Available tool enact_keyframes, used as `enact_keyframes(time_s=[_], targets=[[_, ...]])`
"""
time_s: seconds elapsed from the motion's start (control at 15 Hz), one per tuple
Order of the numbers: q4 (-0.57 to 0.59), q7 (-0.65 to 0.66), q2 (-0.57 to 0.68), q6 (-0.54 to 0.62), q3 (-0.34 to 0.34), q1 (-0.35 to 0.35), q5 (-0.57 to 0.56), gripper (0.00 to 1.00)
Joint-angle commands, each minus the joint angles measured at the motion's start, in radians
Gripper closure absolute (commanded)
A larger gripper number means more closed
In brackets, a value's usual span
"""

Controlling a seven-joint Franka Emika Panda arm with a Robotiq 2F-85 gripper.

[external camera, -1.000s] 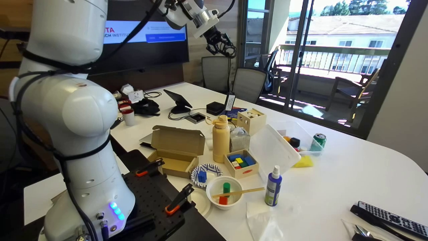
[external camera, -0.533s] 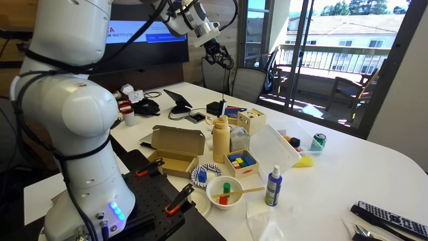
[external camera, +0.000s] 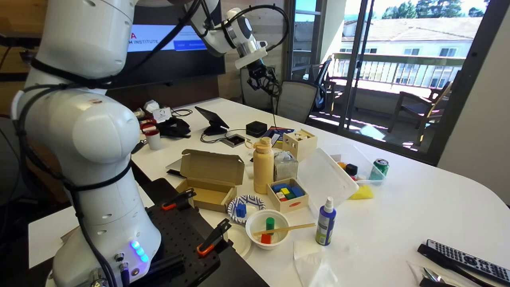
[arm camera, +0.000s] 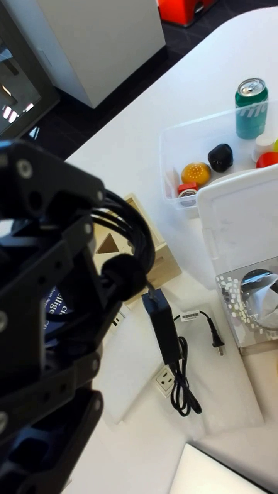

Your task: Remove the black cable from the box and put it on the table

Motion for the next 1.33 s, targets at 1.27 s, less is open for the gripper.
enact_keyframes(time_s=[1.27], targets=[[0.016,-0.400,0.300,0.134,0.047,-0.177,0.331,1.00]])
